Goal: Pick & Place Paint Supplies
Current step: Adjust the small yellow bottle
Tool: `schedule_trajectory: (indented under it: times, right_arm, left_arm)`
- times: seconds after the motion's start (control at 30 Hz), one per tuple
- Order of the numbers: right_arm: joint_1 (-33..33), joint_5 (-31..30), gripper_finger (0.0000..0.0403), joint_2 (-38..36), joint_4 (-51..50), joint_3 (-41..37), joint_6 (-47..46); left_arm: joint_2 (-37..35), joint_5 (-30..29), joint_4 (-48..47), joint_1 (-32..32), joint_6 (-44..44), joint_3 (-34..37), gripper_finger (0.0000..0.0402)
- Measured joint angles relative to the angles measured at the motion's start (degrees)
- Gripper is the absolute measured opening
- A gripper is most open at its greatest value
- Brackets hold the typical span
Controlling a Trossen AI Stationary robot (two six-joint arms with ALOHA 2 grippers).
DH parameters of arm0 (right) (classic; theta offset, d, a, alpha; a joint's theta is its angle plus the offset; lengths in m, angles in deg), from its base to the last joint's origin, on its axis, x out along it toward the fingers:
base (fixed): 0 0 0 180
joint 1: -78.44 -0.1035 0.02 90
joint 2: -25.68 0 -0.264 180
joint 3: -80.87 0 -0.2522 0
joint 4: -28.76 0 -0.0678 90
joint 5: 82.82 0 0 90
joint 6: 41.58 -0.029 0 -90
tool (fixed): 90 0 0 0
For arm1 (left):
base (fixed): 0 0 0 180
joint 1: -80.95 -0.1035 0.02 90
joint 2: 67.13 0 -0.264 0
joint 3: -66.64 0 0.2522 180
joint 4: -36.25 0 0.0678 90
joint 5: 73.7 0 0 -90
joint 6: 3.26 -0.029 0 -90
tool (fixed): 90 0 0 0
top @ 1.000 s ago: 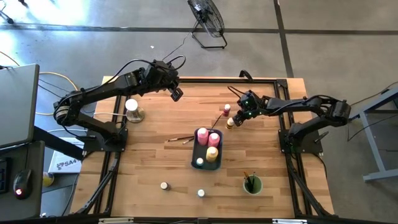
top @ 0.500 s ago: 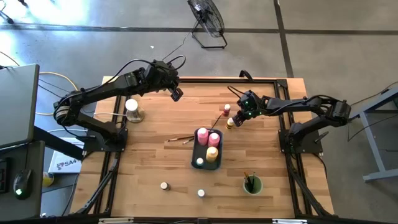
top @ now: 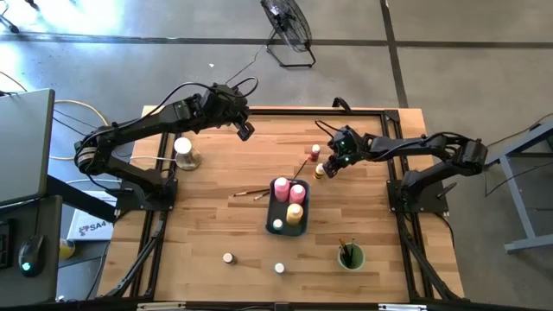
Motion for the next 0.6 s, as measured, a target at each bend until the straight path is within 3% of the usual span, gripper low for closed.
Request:
schedule_trajectory:
  times: [0.6]
  right_arm:
    - [-5.89,1.17,0.0002,0.00,1.24,0.00,-1.90]
  left_arm:
    - [0.00,0.00,-0.01,0.01,0.00,0.00,0.0077]
